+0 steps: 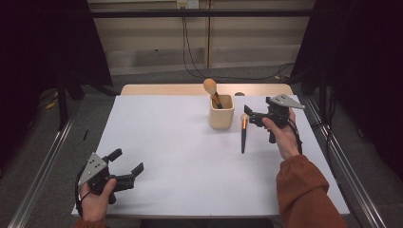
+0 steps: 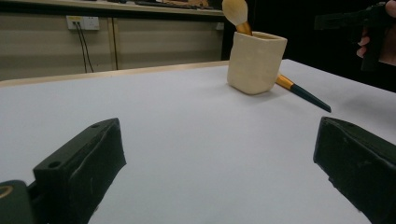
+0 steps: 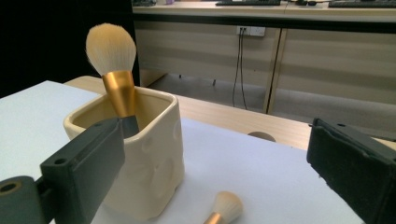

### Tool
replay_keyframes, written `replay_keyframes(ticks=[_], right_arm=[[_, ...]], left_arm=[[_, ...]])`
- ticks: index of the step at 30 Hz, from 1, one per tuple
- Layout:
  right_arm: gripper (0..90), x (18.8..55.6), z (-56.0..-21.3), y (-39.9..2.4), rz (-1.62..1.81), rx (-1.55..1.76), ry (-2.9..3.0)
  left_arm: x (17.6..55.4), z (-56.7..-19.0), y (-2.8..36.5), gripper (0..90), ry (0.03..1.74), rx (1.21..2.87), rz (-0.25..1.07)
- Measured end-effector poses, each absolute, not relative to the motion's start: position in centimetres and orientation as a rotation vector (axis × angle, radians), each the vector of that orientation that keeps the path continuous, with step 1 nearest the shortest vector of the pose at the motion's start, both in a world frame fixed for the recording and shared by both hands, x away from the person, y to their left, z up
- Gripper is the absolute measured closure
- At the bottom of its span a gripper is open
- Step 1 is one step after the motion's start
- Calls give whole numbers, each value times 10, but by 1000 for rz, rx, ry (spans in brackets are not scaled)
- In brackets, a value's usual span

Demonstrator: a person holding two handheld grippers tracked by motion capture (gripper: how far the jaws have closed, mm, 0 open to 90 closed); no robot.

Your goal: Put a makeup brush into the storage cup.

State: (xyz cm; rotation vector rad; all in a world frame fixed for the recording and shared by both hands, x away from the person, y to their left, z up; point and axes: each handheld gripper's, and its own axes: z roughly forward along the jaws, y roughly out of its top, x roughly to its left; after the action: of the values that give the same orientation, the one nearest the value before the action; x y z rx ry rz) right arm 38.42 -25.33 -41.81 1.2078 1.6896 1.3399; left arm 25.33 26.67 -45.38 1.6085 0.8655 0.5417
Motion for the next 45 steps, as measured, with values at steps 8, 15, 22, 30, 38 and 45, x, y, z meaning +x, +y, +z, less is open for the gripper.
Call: replay_keyframes(ticks=[8,15,22,30,38,45], right_arm=[[42,395,-419,-250,1310,1253,1765],[53,407,-420,-250,1264,1317,1866],[37,422,-426,-252,1141,1407,2015],[39,434,-430,-250,1005,1440,2147],[65,440,-434,-243,857,1497,2261],[89,446,-434,-237,687,1586,2294]], left_arm=[[257,-453,265,18,884,1593,545],[258,-454,265,16,887,1594,543],[258,-454,265,15,884,1602,543],[260,-455,261,17,882,1613,529],[260,-455,263,17,882,1618,538],[259,-456,261,17,883,1619,534]])
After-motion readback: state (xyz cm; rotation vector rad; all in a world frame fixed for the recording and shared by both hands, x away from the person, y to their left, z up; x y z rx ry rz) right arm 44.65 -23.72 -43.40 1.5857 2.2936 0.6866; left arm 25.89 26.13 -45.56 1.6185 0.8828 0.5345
